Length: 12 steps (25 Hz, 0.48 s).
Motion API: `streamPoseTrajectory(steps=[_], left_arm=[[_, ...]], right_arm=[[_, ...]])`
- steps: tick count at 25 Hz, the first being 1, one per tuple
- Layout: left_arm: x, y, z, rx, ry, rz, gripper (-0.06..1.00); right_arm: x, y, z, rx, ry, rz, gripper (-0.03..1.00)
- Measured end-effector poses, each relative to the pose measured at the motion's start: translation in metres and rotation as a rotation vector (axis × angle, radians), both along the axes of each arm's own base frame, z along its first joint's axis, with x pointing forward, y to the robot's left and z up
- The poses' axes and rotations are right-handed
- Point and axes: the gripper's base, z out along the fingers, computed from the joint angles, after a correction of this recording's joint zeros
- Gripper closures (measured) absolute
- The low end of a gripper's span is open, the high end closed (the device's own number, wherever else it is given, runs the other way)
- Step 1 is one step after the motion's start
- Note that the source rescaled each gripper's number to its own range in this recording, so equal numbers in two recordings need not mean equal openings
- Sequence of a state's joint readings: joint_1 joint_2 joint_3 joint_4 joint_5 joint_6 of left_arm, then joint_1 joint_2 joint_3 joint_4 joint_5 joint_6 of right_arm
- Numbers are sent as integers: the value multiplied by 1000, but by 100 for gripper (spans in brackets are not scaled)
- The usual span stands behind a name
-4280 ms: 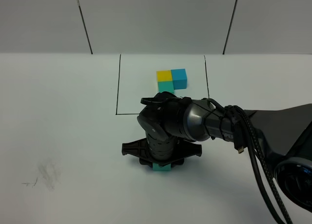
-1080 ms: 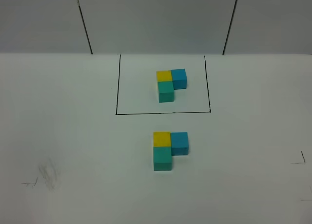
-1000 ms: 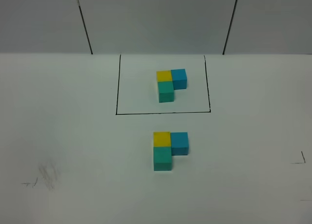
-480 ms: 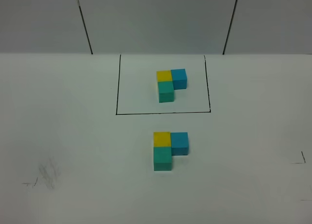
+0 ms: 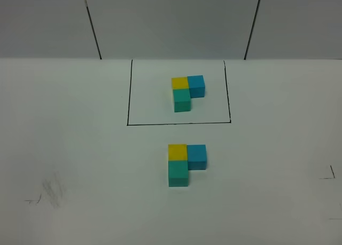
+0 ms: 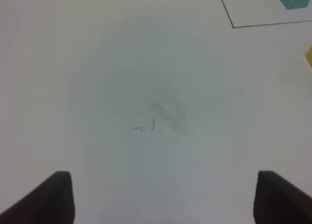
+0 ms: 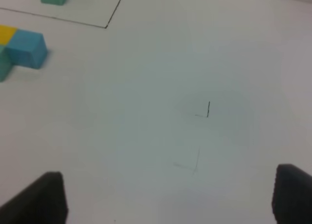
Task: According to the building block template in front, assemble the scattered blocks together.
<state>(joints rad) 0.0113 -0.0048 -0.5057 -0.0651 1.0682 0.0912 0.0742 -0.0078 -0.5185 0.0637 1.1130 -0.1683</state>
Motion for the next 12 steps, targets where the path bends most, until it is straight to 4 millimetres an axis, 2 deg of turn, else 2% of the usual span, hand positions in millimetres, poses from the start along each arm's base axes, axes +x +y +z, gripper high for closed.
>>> streamPoseTrajectory(steps=[6, 12], left_arm=[[0, 0, 0, 0, 0, 0, 27], [0, 0, 0, 0, 0, 0, 27]], right_arm=[[0, 5, 2, 50, -15, 31, 24], [0, 0, 0, -3, 2, -3, 24]])
